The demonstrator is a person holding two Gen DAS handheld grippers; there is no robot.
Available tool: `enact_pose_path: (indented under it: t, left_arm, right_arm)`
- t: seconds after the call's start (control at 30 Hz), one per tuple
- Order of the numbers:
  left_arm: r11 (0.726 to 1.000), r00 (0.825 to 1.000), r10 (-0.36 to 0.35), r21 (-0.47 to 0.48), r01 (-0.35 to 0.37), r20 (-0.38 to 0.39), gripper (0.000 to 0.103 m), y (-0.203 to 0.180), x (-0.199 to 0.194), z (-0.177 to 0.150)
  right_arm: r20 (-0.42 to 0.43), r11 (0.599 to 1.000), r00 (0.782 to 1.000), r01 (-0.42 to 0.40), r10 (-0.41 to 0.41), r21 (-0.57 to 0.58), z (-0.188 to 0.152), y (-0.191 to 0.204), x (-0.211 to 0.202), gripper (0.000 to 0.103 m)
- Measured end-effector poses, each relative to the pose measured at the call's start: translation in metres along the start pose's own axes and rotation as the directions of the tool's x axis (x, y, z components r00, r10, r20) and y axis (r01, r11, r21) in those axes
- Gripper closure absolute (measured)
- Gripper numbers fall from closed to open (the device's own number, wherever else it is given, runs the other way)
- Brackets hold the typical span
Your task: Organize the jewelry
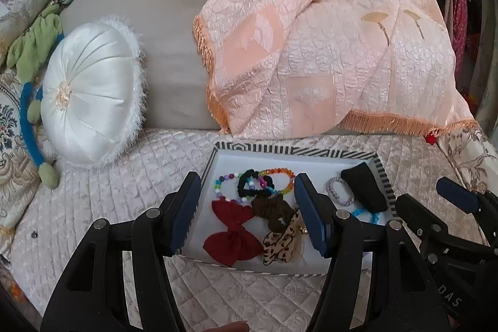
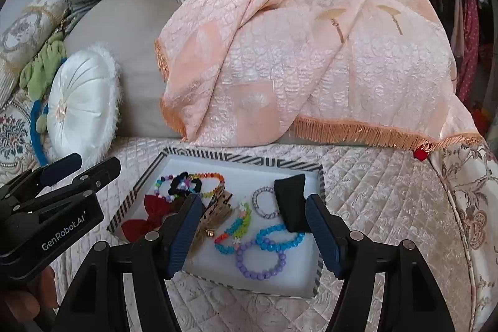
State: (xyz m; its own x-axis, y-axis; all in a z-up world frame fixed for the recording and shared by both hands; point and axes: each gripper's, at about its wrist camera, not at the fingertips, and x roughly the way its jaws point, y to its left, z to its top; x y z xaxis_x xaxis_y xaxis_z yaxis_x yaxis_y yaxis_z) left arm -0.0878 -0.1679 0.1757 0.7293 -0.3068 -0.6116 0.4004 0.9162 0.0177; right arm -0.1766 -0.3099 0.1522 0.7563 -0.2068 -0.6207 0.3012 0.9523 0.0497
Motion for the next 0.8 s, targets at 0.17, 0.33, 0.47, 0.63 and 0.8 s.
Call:
enact_pose_path:
  t: [0.17, 0.33, 0.47, 0.63, 0.8]
  left_arm:
    - [1.000, 1.000, 0.003, 0.004, -0.003, -0.008, 0.041, -0.0011, 0.0018, -0.0025]
    - [1.000, 1.000, 0.005, 0.009, -0.005, -0.007, 0.041, -0.0014, 0.0020, -0.0027]
    - [1.000, 1.000, 0.004, 0.021, -0.004, -0.011, 0.041, -0.0033, 0.0025, -0.0053]
    - [1.000, 1.000, 0.002, 0.028, -0.001, -0.015, 0.041, -0.0060, 0.0029, -0.0073]
    - [1.000, 1.000, 0.003, 0.027, -0.003, -0.017, 0.041, -0.0061, 0.0035, -0.0075]
  right_arm:
    - [-0.014, 1.000, 1.000, 0.002, -0.002, -0.006, -0.0037, 0.0016, 0.0024, 0.036]
    - [-0.017, 1.000, 1.000, 0.002, -0.002, -0.002, -0.0040, 0.0012, 0.0027, 0.036]
    - [-0.021, 1.000, 1.000, 0.004, -0.004, -0.003, -0.0044, 0.0010, 0.0021, 0.036]
    - [-0.025, 1.000, 1.000, 0.011, -0.011, -0.007, -0.0063, -0.0014, 0.0017, 0.034]
    - [-0.032, 1.000, 0.999, 0.016, -0.016, -0.001, -0.0078, -0.0054, 0.0023, 0.034]
